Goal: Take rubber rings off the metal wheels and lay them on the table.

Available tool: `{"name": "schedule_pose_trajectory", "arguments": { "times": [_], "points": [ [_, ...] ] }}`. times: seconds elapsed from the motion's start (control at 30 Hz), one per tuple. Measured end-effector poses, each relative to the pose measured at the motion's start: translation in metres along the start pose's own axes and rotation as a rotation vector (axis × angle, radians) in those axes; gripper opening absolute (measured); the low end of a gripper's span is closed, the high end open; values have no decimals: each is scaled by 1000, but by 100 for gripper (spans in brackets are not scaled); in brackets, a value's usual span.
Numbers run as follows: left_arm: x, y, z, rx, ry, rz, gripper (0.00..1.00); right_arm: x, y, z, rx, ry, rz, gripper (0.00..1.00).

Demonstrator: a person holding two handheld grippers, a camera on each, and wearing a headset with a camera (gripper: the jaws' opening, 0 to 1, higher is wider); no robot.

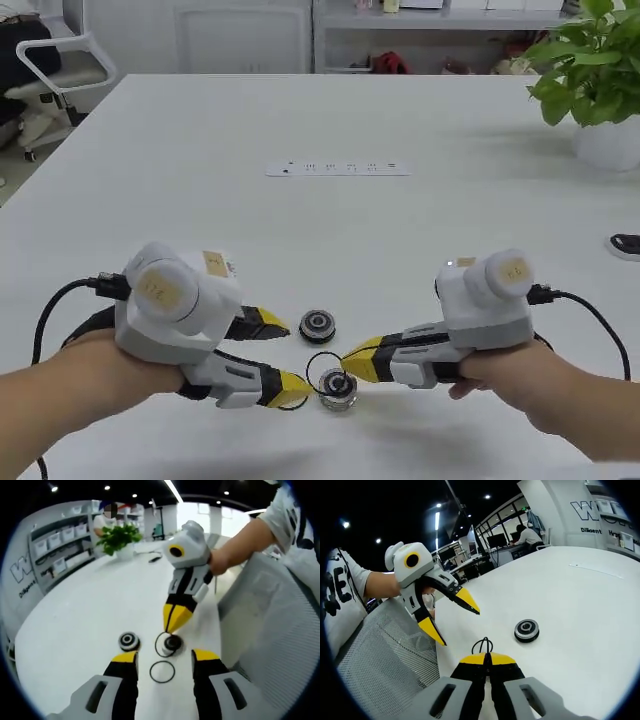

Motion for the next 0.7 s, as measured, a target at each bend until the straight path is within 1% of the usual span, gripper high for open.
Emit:
{"name": "schedule_pose_trajectory", "arguments": {
  "times": [0.37,0.7],
  "points": [
    [-11,1,9,-1,-14,-9,50,9,-8,-10,-24,-15,-33,0],
    [-21,-3,19,-20,-17,-21,52,23,-17,-12,-39,-41,-70,0]
  ]
}}
Point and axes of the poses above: the centre of the closed fingertips' face, and the gripper's own axes: x roughly forward along the fingers, y roughly to its right, z roughly out of its underside, the point moved 1 cm from there along -x, roughly backward along the fingers, and after that the axes turned 6 degrees about -y, right-handed, at the moved point
